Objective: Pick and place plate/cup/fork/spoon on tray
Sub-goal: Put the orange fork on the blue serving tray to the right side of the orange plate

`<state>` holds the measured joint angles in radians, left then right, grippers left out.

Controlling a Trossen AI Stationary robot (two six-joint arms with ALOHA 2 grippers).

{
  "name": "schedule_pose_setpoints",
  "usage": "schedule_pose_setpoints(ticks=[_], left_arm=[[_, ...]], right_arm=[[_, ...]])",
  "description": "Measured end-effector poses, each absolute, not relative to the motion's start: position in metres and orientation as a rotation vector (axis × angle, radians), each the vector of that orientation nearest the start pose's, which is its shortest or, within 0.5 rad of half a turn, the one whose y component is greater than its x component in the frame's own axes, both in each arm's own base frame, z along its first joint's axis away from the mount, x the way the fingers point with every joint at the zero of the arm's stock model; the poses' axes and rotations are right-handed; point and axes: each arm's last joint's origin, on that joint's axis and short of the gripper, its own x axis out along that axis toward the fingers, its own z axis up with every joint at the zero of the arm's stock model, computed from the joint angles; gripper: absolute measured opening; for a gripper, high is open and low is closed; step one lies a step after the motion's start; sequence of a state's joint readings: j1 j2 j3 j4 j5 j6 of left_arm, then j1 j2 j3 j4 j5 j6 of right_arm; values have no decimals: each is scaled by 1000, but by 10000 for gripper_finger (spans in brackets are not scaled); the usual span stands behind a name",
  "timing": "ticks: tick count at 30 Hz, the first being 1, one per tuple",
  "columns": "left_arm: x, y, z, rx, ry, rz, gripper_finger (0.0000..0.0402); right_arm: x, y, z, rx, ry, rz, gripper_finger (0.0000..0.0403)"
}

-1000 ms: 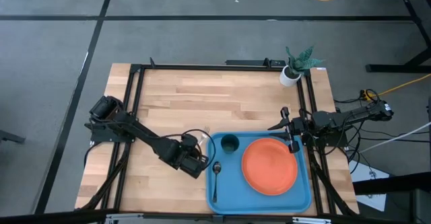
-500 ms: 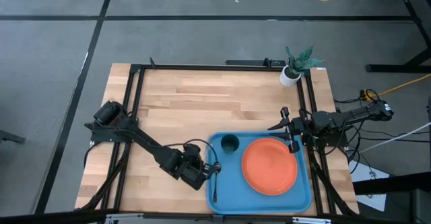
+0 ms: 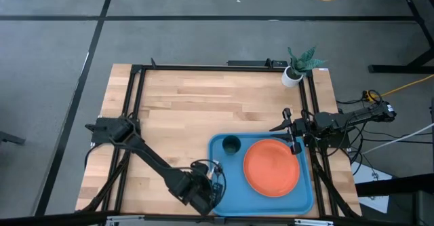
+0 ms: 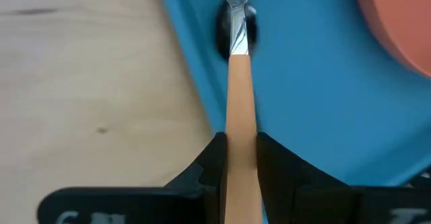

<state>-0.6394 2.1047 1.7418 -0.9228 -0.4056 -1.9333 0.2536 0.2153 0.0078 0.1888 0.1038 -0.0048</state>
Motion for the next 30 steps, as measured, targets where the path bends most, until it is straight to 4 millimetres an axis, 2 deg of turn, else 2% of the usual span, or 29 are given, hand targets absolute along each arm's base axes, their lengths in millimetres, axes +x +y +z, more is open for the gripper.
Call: schedule_pose_setpoints(ticks=[7,14,24,30], left_arm=[[371,-264,214,-1135,803,852,51],[383,-271,200,-1209,774,886,51],[399,-260,202,-1301,702,873,51],[412,-258,189,-1345,709,864,51]], right_arm=[[108,25,166,-8,17,150,90],[108,25,166,-7,18,150,90],[108,25,166,-7,18,150,90],[108,25,166,-8,18,150,90]])
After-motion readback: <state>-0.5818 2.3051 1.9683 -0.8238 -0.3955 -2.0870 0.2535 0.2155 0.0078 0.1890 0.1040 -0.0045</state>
